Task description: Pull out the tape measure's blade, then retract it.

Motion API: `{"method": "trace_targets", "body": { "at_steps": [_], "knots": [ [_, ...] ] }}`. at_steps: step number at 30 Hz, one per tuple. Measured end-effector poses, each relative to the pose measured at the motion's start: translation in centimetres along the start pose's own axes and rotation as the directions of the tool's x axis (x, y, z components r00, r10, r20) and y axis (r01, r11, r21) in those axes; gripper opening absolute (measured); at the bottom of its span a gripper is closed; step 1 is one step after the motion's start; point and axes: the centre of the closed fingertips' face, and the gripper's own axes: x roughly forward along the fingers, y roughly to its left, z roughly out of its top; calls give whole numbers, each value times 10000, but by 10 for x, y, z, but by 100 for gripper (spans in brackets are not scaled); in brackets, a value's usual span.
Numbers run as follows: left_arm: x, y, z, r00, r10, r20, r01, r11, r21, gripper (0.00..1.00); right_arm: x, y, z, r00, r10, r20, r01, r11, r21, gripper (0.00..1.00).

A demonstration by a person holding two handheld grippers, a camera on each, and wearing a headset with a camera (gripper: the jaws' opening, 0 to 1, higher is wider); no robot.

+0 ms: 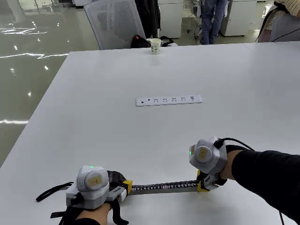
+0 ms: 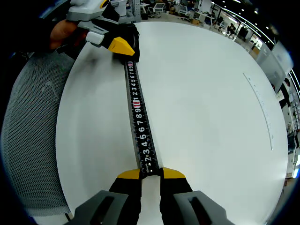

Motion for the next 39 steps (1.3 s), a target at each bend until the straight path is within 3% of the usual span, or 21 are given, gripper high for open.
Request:
{"method": "trace_targets", "body": {
  "at_steps": [39],
  "knots": [
    [1, 0, -1, 10000, 13, -26, -13, 10000, -4, 63, 4, 0, 8, 9999, 67, 120, -67, 10000, 6, 11]
  ]
}}
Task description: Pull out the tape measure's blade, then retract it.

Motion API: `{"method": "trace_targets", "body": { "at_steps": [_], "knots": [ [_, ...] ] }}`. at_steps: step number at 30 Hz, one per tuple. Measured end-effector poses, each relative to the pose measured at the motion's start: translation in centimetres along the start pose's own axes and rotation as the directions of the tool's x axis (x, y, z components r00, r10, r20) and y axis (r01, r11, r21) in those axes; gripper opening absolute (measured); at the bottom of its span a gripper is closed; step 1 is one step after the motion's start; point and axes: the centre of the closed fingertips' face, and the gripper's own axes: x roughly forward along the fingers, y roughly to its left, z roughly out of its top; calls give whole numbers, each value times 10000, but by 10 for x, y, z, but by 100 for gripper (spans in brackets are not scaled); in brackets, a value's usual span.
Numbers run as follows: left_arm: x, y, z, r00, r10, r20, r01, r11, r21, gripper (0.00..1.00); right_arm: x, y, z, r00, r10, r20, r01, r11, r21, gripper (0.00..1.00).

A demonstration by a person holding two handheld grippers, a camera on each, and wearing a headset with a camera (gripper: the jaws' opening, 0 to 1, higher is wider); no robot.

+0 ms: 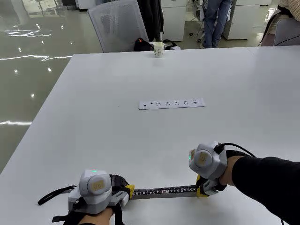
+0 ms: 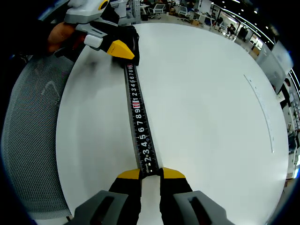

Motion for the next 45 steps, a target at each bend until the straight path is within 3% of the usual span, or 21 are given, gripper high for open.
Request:
{"method": "trace_targets", "body": {
  "at_steps": [16, 45],
  "knots": [
    [-1, 0, 0, 10000, -8, -24, 8, 10000, -17, 63, 1, 2, 5, 9999, 66, 99, -62, 9991, -415, 11],
    [-1, 2, -1, 10000, 7, -42, -7, 10000, -38, 63, 5, 5, 17, 9997, 23, 223, -17, 9996, -286, 11]
  ]
}}
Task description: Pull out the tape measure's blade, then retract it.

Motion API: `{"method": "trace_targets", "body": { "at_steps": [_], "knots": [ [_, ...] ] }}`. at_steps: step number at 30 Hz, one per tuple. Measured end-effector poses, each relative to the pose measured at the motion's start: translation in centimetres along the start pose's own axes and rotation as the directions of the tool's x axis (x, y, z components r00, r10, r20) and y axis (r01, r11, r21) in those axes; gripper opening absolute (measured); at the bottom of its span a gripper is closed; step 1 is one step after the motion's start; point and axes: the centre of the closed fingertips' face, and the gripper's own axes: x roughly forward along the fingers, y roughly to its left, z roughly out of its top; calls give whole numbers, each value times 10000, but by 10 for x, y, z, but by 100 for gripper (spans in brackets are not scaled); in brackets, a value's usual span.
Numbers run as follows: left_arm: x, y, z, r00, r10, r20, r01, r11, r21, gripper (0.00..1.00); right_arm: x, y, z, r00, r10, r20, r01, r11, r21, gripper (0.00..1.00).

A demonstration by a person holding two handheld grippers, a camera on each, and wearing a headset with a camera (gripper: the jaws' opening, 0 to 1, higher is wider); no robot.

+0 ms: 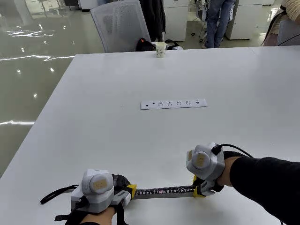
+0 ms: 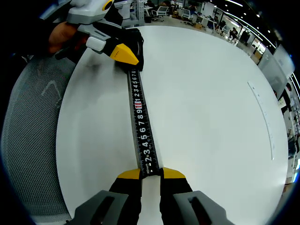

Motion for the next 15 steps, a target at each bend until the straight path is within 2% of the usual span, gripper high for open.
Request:
{"method": "trace_targets", "body": {
  "at_steps": [15],
  "knots": [
    [-1, 0, 0, 10000, 7, -2, -7, 10000, -7, 63, 1, 1, 4, 10000, -41, 29, 41, 9999, 146, 11]
  ]
}}
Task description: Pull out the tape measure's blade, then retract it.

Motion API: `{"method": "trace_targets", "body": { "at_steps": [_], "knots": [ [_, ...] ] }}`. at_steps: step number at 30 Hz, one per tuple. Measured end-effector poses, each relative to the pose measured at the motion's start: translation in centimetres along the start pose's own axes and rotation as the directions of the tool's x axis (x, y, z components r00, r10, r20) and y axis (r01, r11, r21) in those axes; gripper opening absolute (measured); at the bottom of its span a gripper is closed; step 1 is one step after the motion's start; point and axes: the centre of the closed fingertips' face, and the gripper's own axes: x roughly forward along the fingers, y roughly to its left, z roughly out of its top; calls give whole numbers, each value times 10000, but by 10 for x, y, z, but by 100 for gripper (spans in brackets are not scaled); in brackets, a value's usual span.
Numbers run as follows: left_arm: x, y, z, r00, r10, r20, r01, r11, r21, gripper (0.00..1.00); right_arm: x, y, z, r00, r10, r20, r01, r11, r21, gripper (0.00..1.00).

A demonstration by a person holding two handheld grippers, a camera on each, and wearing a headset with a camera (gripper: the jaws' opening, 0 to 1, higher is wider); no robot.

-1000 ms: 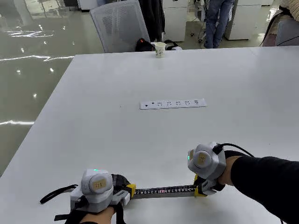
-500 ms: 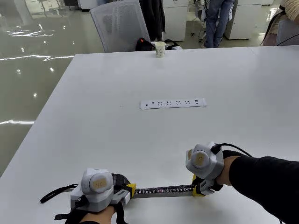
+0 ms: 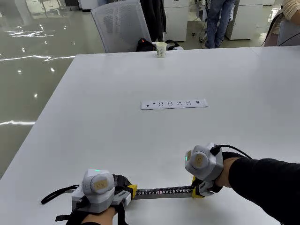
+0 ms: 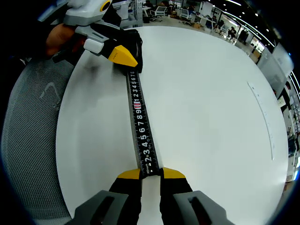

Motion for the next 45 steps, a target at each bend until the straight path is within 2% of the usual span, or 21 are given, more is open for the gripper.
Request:
{"method": "trace_targets", "body": {
  "at_steps": [33, 45],
  "knots": [
    [2, -1, 1, 10000, -10, -9, 10, 10000, -56, 62, 5, -1, 11, 10000, -7, 38, 7, 10000, 23, 11],
    [0, 1, 0, 9999, -158, -31, 157, 9993, -354, 61, 7, 1, 17, 9999, -18, 99, 18, 10000, 9, 11]
  ]
}}
